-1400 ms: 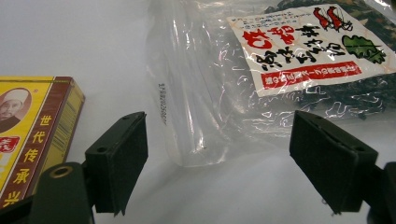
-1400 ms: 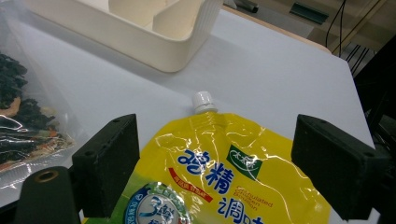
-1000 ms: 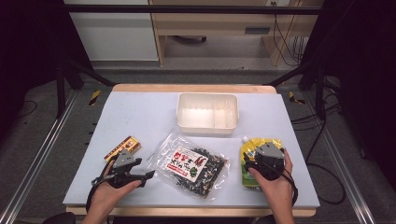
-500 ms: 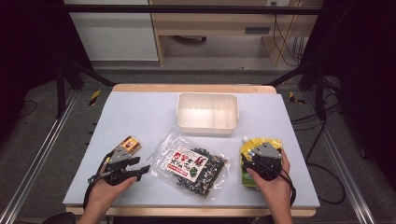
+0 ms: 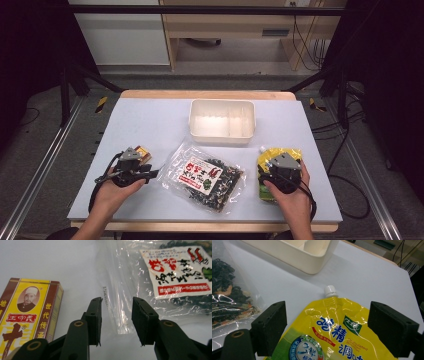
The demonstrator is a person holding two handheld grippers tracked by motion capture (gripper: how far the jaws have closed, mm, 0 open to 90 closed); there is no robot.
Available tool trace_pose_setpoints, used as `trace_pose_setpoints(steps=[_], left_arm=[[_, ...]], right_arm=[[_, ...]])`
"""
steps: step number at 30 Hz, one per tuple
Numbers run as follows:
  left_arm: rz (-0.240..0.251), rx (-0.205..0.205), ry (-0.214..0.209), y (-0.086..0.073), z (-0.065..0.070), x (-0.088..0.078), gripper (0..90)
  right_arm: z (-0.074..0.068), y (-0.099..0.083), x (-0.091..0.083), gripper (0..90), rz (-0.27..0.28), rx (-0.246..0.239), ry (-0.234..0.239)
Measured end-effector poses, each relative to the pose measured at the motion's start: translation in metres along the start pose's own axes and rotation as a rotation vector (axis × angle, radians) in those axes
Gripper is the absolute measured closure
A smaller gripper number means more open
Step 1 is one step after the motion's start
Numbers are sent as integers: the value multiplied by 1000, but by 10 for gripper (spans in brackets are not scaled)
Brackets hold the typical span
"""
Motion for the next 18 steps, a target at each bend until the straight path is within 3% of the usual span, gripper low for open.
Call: trace_pose_setpoints(steps=[10,18], left_arm=[[-36,-39,-25,-15,4,9,572],[-54,-54,-43,-24,6,14,615]], right_arm=[[-2,-1,1,163,-10,-6,10],[-2,-1,2,163,-11,-8,12]])
Point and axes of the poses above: each handheld gripper's, and its own axes: x roughly forward along the jaws, y roughly out of its top, z roughly to its right, the point moved 9 cm from there along x, roughly forward along the jaws, and after that the axes turned 12 degrees about y, right-handed, at the moved point
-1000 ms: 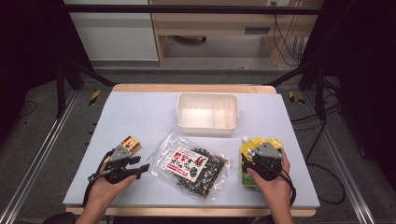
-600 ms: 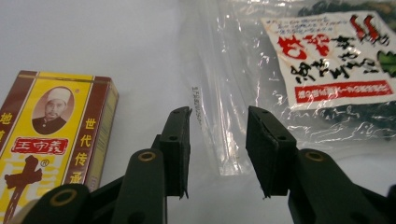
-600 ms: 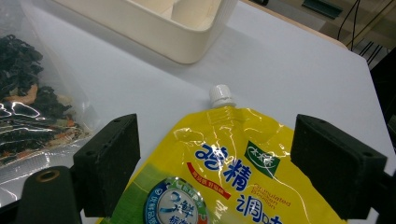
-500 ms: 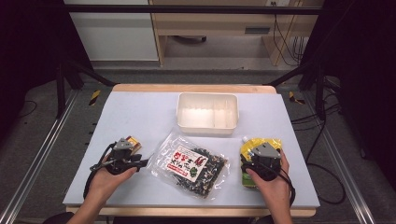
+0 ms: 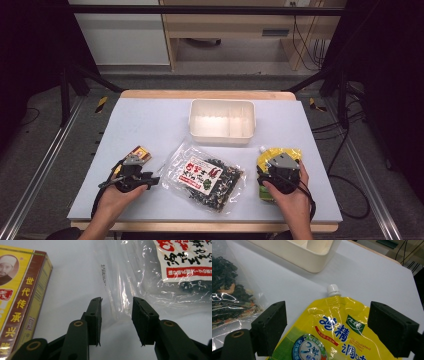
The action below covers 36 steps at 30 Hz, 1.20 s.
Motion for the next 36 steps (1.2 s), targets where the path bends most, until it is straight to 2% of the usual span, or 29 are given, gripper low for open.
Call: trace_pose_setpoints(steps=[5,12,15,18,21,22,24,27,30,33,36], left_arm=[[-8,-9,-3,0,2,4,687],[-27,-13,9,-1,-4,7,856],[-26,9,21,-1,-2,7,889],[-20,55,51,0,0,6,897],[-2,70,64,3,-2,4,899],[30,77,66,10,-5,-3,900],[42,91,69,14,-6,-8,900],[44,151,85,17,-6,-16,900],[45,161,78,15,-6,-22,900],[57,172,93,15,-10,-28,900],[77,188,111,20,-16,-34,900]], right_arm=[[-1,0,0,163,0,1,1],[-1,1,-1,163,3,5,1],[0,1,-1,163,5,2,-1],[-1,1,-1,163,8,8,0],[0,1,-1,163,8,6,0],[0,1,-2,163,12,6,-1],[0,2,-2,163,14,8,-1],[1,1,-2,163,13,11,-3],[2,0,-2,163,11,14,-6],[2,0,-2,163,9,14,-7],[0,2,-1,163,18,15,1]])
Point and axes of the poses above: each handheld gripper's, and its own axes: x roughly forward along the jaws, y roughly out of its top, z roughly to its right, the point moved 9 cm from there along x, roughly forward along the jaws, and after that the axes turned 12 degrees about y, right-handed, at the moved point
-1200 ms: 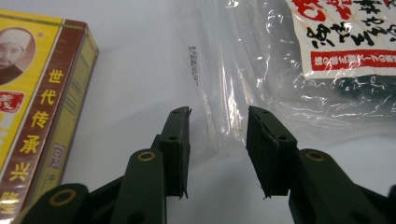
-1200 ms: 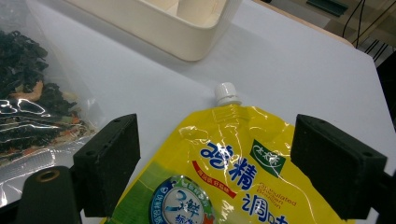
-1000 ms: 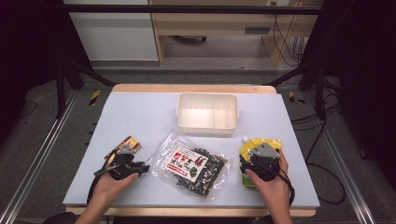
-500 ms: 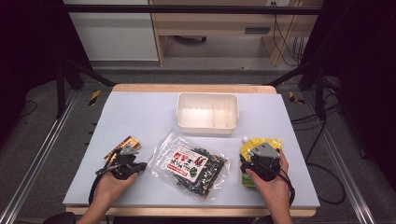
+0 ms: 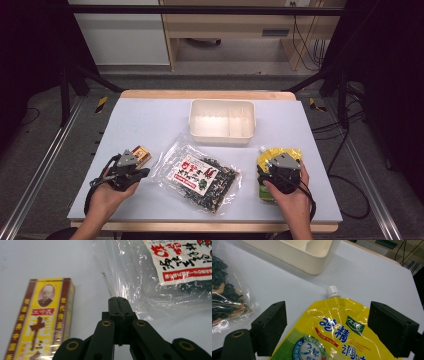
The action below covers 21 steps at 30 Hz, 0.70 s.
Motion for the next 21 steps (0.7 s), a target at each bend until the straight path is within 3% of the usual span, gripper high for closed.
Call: trace_pose_setpoints(steps=[5,8,12,16,21], left_arm=[[22,26,14,19,-16,-9,900],[43,48,21,33,-21,-20,900],[72,70,27,46,-22,-34,900],[88,100,28,56,-19,-41,900],[98,123,21,67,-16,-44,900]], right_arm=[[-11,13,2,168,25,10,47],[-27,31,7,169,30,-36,97],[-55,54,17,172,49,-70,223],[-79,77,28,172,52,-134,313],[-92,99,37,174,54,-162,367]])
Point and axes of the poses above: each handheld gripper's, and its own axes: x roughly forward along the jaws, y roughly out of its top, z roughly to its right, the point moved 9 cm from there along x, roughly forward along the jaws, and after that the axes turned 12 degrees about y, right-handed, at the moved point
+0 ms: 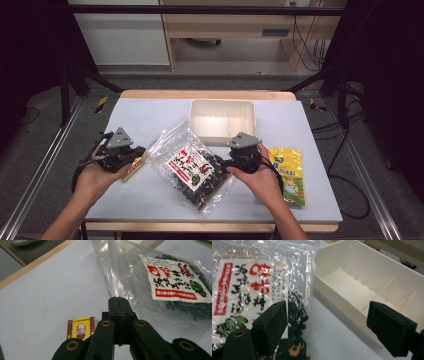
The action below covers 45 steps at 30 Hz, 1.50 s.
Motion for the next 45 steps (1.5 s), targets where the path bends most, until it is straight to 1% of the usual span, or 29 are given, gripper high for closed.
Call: trace_pose_setpoints(steps=[2,3,6,7,9,12,13,15,17,20,26,29,30,38,39,42,44,45], left_arm=[[5,8,4,3,1,-1,900],[14,2,3,6,1,-2,900],[20,12,3,11,1,-4,900],[22,14,0,12,2,-4,900],[19,27,2,14,3,-5,900],[31,28,-2,19,5,-5,900],[30,36,-1,20,5,-5,900],[40,36,-1,24,5,-5,900],[39,42,-2,27,5,-5,900],[44,38,-5,30,5,-4,900],[45,50,-2,37,5,-1,900],[55,57,-3,46,5,0,900],[48,66,-3,48,4,0,900],[64,73,-7,61,6,3,900],[65,82,-9,63,6,3,900],[68,85,-9,66,7,3,900],[75,90,-12,71,10,3,900],[72,102,-12,72,9,3,900]], right_arm=[[1,8,5,175,-2,-1,20],[1,12,7,175,0,-5,33],[1,23,16,164,-5,-16,82],[1,27,20,151,-3,-13,113],[3,32,24,140,-8,-10,139],[6,40,29,126,-6,3,182],[7,42,30,125,-1,4,198],[11,46,31,131,9,2,209],[17,49,33,138,-7,2,207],[21,51,34,139,-16,2,201],[26,50,30,137,-16,0,186],[28,49,27,137,-16,2,179],[29,49,26,137,-16,3,174],[38,45,20,139,-17,11,168],[40,45,19,139,-18,11,165],[43,45,18,139,-20,13,164],[47,46,15,136,-24,10,159],[48,46,15,136,-28,9,154]])
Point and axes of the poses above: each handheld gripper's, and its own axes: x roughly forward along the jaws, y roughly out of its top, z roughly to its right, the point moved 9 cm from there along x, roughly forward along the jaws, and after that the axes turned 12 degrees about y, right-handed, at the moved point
